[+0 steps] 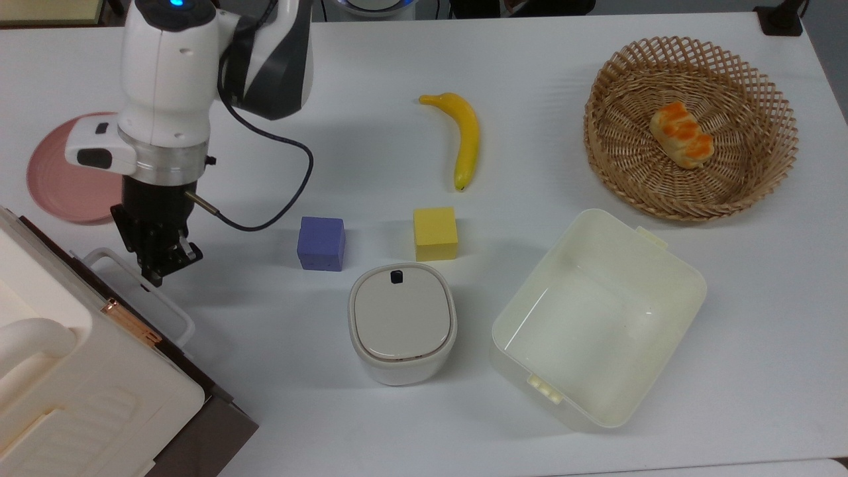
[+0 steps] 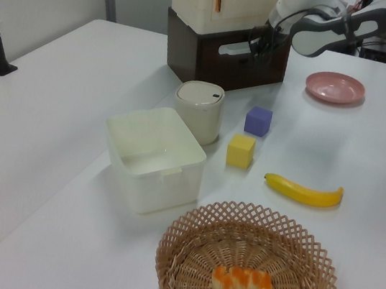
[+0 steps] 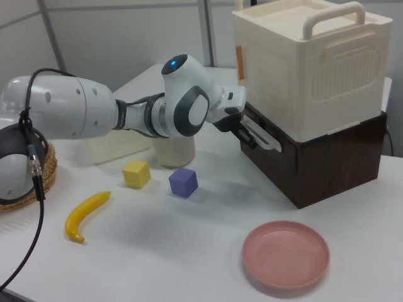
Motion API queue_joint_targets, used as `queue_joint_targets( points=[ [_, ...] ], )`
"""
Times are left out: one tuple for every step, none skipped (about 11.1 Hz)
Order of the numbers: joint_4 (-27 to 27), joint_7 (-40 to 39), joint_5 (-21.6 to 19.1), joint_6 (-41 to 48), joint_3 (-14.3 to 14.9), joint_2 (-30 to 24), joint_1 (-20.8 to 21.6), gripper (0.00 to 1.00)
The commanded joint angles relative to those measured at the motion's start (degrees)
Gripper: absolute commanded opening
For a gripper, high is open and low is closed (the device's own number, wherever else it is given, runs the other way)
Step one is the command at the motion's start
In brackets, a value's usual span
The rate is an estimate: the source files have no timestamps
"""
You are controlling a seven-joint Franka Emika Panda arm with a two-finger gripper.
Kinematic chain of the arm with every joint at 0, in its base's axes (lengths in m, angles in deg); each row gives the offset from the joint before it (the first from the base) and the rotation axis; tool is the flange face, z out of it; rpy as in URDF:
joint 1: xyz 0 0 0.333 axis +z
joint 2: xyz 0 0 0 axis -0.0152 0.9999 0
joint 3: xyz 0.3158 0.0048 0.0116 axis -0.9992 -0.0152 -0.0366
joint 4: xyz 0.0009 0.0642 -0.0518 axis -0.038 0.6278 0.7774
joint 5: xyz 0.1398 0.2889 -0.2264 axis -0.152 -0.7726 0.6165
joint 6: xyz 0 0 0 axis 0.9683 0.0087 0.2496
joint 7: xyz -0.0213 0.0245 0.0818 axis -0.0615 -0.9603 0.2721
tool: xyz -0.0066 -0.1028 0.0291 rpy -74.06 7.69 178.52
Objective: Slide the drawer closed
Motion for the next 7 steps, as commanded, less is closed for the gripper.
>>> queue_joint_targets(
  points=[
    [2.09, 0.33, 0.24, -0.08, 0.68, -2.06, 0.19, 0.00],
    [2.09, 0.33, 0.24, -0.08, 0.77, -2.06, 0.19, 0.00],
    [2.09, 0.25, 0.24, -0.08, 0.77, -2.23, -0.16, 0.00],
    [2.18, -0.02, 0.24, 0.01, 0.69, -2.32, -0.16, 0.00],
    [2.26, -0.37, 0.68, 0.18, 0.51, -2.50, 0.01, 0.00],
    [2.87, -1.07, 0.68, 0.79, 0.34, -3.37, 0.53, 0.00],
    [4.27, -4.12, 0.68, 2.97, -0.80, -5.03, 1.41, 0.00]
  ],
)
